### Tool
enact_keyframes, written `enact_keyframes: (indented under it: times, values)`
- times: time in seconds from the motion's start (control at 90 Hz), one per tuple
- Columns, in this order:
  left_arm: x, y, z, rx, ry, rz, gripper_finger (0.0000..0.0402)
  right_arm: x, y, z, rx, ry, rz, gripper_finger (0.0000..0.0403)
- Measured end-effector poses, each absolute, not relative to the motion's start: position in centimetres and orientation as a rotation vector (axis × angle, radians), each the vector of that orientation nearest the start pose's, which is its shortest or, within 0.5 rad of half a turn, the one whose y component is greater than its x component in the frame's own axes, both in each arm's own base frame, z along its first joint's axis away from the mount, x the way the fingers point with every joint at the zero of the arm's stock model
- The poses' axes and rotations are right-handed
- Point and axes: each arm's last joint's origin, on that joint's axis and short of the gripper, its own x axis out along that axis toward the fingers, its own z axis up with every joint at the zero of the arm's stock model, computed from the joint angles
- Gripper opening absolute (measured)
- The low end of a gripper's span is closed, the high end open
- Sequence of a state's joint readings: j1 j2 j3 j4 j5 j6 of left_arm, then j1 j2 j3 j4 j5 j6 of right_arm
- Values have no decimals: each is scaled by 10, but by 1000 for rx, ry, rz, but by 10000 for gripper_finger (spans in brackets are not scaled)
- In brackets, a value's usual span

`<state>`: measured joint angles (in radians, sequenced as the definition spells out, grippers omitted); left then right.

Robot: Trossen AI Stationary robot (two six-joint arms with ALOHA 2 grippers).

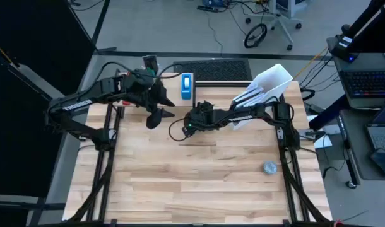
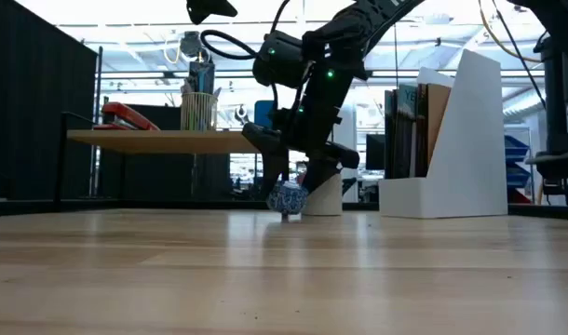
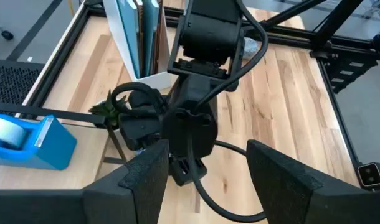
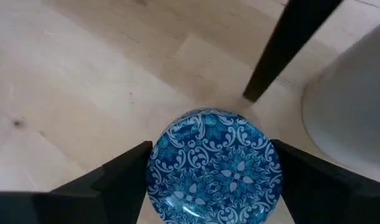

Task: Stock shelves
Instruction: Put the blue scented candle to the bottom right of the shelf

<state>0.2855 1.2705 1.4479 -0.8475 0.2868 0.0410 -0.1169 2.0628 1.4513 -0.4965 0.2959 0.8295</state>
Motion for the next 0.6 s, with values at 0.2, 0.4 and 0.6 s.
enact_keyframes:
  times: [0.2, 0.4, 0.6]
  values:
    - [240, 62, 399, -155, 642, -13, 200, 420, -57, 160, 644, 873, -779, 297]
    - [240, 62, 399, -158, 643, -12, 200, 421, -57, 160, 639, 869, -776, 299]
    - [240, 62, 399, -159, 643, -11, 200, 421, -57, 161, 641, 865, -778, 316]
